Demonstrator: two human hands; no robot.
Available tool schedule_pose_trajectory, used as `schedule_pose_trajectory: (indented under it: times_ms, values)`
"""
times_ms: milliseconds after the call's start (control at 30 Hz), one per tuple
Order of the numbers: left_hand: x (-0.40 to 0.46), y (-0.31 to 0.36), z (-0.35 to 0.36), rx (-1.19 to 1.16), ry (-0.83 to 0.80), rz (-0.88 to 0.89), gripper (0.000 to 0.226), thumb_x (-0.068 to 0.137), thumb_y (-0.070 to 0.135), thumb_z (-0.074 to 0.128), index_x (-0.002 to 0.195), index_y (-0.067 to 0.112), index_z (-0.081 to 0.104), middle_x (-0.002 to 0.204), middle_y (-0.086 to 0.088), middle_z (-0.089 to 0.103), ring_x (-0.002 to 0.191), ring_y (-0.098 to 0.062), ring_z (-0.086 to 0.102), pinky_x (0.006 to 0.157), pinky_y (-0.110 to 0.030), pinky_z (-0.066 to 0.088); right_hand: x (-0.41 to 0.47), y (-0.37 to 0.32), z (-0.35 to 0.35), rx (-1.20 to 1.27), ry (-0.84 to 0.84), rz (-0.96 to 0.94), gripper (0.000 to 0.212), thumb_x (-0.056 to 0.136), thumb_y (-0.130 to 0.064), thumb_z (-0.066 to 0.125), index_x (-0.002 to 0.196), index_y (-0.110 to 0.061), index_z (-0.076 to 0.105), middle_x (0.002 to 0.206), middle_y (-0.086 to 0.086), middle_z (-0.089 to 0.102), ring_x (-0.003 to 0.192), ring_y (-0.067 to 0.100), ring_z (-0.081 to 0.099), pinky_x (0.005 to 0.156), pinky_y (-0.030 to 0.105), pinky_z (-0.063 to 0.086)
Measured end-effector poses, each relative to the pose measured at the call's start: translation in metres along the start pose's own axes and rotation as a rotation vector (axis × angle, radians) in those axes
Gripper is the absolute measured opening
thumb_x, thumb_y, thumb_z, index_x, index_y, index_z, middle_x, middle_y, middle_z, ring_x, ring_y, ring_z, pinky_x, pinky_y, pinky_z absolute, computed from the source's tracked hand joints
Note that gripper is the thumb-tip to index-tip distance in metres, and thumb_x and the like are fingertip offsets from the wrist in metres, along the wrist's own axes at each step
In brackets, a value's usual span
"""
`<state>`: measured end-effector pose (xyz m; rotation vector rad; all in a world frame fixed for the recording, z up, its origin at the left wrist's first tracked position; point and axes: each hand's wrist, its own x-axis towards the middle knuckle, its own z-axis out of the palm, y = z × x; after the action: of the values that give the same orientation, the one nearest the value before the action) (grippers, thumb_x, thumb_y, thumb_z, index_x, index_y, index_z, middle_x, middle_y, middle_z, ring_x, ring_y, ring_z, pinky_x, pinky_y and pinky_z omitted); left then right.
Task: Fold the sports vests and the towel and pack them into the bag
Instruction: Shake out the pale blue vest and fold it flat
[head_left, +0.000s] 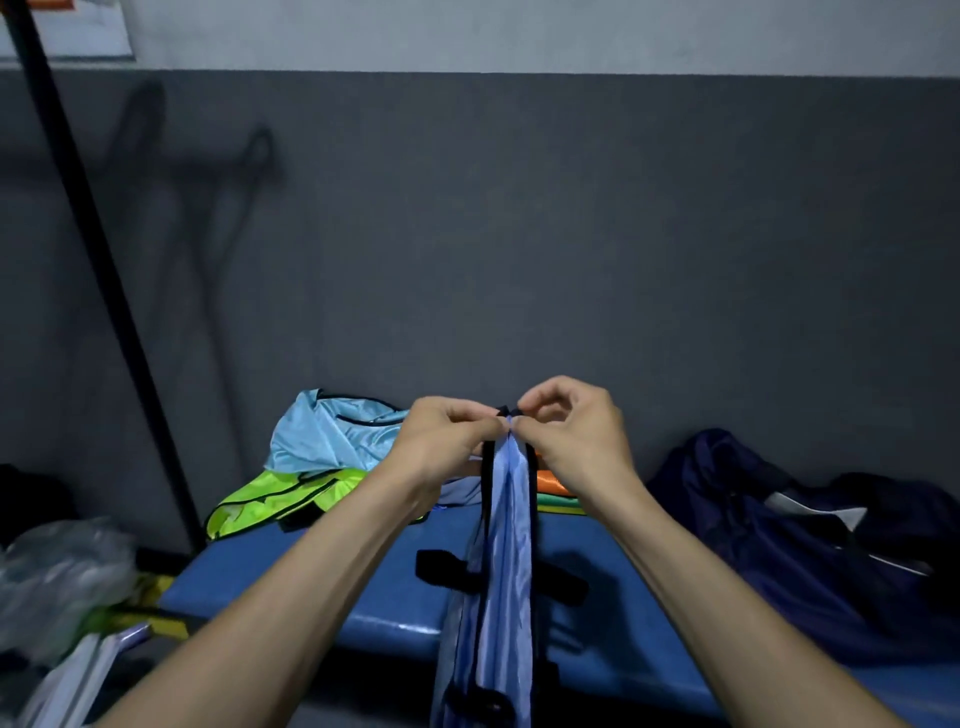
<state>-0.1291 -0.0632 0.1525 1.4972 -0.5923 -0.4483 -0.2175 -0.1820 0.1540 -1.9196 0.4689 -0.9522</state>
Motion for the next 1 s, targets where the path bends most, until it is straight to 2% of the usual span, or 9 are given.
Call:
schedule_pose_trajectory:
  times_ms: [167,267,333,433,500,567,667,767,1000]
  values:
    - [-0.010,0.012,-0.003,-0.141,-0.123,-0.076,0.014,0.098,0.007,0.055,0.096,0.002,0.069,0.071,-0.005,0.065,0.059,-0.013,0.062,0.075,-0.035,0.060,-0.008,-0.005,-0.003,-0.115,-0.040,-0.100,0.020,0.073,-0.020,0.085,0.087,-0.023,0.071,0.079,-0.009,0.073,0.068,0.000,0.069,0.069,0.023,0.058]
    - [-0.016,0.019,-0.009,-0.233,-0.215,-0.130,0.025,0.099,0.010,0.053,0.111,-0.008,0.067,0.102,-0.023,0.073,0.083,-0.027,0.071,0.088,-0.042,0.061,-0.014,-0.008,-0.006,-0.156,-0.021,-0.213,0.020,0.076,-0.016,0.085,0.087,-0.021,0.070,0.079,-0.010,0.072,0.069,0.000,0.069,0.068,0.019,0.057]
    - [-0.024,0.019,-0.017,-0.186,-0.298,-0.125,0.027,0.100,0.011,0.054,0.117,-0.004,0.068,0.114,-0.020,0.073,0.099,-0.033,0.072,0.090,-0.042,0.060,-0.014,-0.009,-0.014,-0.160,-0.022,-0.246,0.018,0.077,-0.008,0.082,0.084,-0.020,0.070,0.076,-0.009,0.071,0.065,0.002,0.067,0.064,0.018,0.053]
    - [-0.026,0.010,-0.039,0.263,-0.131,0.228,0.018,0.098,0.011,0.060,0.102,0.012,0.077,0.098,-0.004,0.077,0.086,-0.022,0.071,0.074,-0.034,0.059,-0.005,-0.014,-0.044,-0.003,-0.203,-0.194,0.022,0.082,0.008,0.072,0.089,-0.012,0.070,0.084,-0.003,0.071,0.068,0.009,0.065,0.071,0.024,0.052]
    - [-0.022,0.004,-0.056,0.493,0.054,0.522,0.011,0.091,0.017,0.072,0.099,0.024,0.076,0.097,0.005,0.075,0.088,-0.016,0.070,0.075,-0.035,0.056,0.004,-0.022,-0.066,0.044,-0.336,-0.211,0.024,0.083,0.012,0.070,0.096,-0.007,0.070,0.089,0.000,0.069,0.079,0.010,0.064,0.077,0.023,0.051]
    - [-0.022,0.003,-0.061,0.539,0.059,0.701,0.024,0.085,0.025,0.080,0.107,0.029,0.071,0.105,0.009,0.070,0.098,-0.017,0.066,0.080,-0.032,0.054,0.014,-0.029,-0.081,0.036,-0.375,-0.280,0.025,0.084,0.014,0.068,0.099,-0.005,0.070,0.091,0.000,0.068,0.088,0.006,0.064,0.083,0.020,0.052]
    - [-0.028,0.008,-0.051,0.564,-0.042,0.809,0.040,0.081,0.024,0.086,0.115,0.029,0.066,0.111,0.011,0.065,0.104,-0.018,0.061,0.086,-0.024,0.048,0.025,-0.041,-0.089,0.036,-0.407,-0.319,0.028,0.084,0.015,0.067,0.101,-0.007,0.070,0.092,-0.002,0.068,0.093,0.007,0.064,0.090,0.027,0.053]
    - [-0.032,0.007,-0.040,0.685,-0.087,0.882,0.035,0.082,0.031,0.084,0.112,0.028,0.067,0.106,0.017,0.064,0.101,-0.013,0.058,0.086,-0.022,0.044,0.030,-0.049,-0.092,0.055,-0.418,-0.329,0.029,0.084,0.016,0.066,0.100,-0.008,0.070,0.090,-0.004,0.068,0.092,0.007,0.063,0.088,0.027,0.054]
    - [-0.048,0.000,-0.030,0.817,0.082,1.123,0.038,0.077,0.009,0.082,0.108,0.016,0.062,0.109,0.008,0.054,0.099,-0.016,0.049,0.089,-0.025,0.041,0.028,-0.060,-0.092,0.063,-0.407,-0.321,0.029,0.084,0.016,0.064,0.101,-0.007,0.071,0.088,-0.002,0.067,0.089,0.008,0.064,0.084,0.023,0.054]
